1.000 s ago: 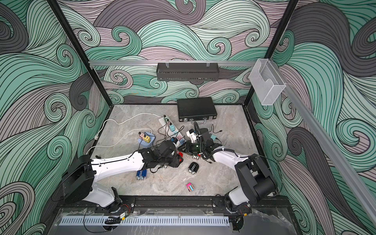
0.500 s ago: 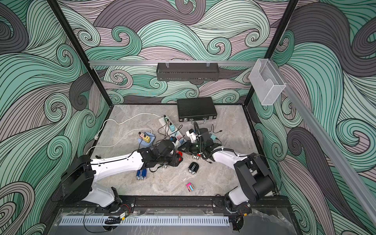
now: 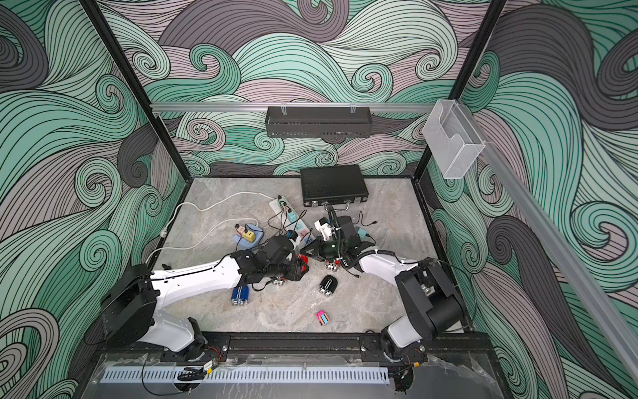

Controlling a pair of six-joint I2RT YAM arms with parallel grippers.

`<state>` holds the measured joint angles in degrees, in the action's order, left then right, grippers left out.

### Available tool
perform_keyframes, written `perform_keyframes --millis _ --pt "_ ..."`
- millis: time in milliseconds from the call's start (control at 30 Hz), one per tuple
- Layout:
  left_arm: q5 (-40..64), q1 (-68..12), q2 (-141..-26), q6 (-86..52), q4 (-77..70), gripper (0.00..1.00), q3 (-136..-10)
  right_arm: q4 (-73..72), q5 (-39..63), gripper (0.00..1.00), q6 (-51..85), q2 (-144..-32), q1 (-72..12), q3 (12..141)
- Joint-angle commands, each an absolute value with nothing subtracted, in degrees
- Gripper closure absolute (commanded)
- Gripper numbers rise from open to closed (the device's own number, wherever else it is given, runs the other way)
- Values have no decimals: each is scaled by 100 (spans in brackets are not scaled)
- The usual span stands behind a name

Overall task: Unplug the electric shaver
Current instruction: Remove the charging cable from the electric shaver.

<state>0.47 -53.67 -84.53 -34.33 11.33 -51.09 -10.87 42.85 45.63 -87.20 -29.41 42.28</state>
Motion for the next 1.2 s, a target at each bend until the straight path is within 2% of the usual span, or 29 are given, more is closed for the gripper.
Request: perform_keyframes --millis 0,1167 --pt "149 -5344 -8310 -3463 985 85 -5119 -1079 4306 96 4552 -8753 -2971 4359" --pt "336 -5413 -8569 -3419 1125 85 -5199 -665 4318 99 4239 -8838 -2439 4719"
